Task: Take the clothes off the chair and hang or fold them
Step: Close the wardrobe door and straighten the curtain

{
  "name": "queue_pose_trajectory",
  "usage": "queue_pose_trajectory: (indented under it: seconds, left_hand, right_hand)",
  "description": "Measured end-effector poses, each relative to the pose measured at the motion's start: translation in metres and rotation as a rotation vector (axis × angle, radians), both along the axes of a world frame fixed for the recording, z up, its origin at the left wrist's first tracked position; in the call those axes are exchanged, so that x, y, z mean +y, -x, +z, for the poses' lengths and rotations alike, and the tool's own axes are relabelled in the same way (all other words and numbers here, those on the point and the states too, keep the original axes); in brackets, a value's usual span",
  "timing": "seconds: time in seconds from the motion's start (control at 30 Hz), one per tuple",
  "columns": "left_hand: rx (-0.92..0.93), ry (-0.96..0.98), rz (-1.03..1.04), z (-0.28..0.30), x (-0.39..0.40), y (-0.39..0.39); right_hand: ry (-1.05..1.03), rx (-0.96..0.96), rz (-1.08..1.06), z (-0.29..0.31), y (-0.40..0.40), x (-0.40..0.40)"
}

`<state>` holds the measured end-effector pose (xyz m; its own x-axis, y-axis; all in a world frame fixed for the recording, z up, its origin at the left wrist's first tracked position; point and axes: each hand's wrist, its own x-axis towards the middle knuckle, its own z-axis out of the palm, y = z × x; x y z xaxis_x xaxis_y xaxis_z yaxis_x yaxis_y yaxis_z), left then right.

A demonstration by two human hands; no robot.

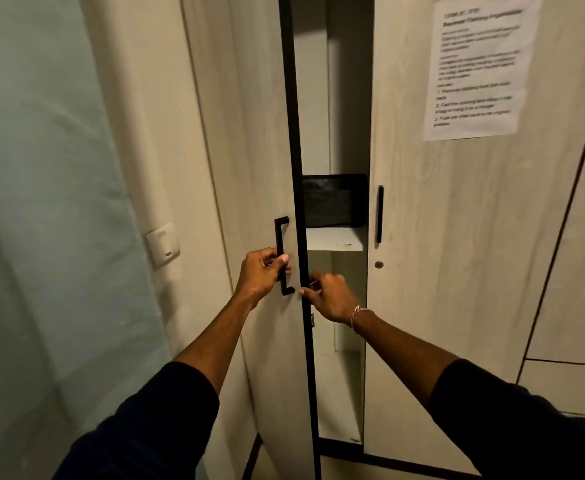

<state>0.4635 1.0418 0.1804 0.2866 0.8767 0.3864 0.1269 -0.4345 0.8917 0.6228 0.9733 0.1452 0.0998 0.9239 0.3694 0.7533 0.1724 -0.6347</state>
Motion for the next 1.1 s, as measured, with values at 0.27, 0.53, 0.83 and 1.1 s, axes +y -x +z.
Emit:
queue_pose_trajectory:
  seconds: [0.27,0.53,0.83,1.1]
  left_hand:
    - [0.026,-0.019,-0.184,0.006,0.031,-0.068]
    - [0.062,0.027,-0.287,0.009,0.077,-0.119]
    - [0.039,0.08,-0.338,0.01,0.118,-0.171]
    - [-0.008,0.099,-0.333,0.006,0.144,-0.203]
  right_hand:
    - [0.057,0.001,-0.108,-0.002,-0.076,0.017]
    - [-0.013,0.007,-0.29,0.018,-0.159,0.066]
    - [0.147,0.044,-0.333,0.042,-0.229,0.127]
    - [-0.085,0.208,-0.382,0.051,-0.243,0.163]
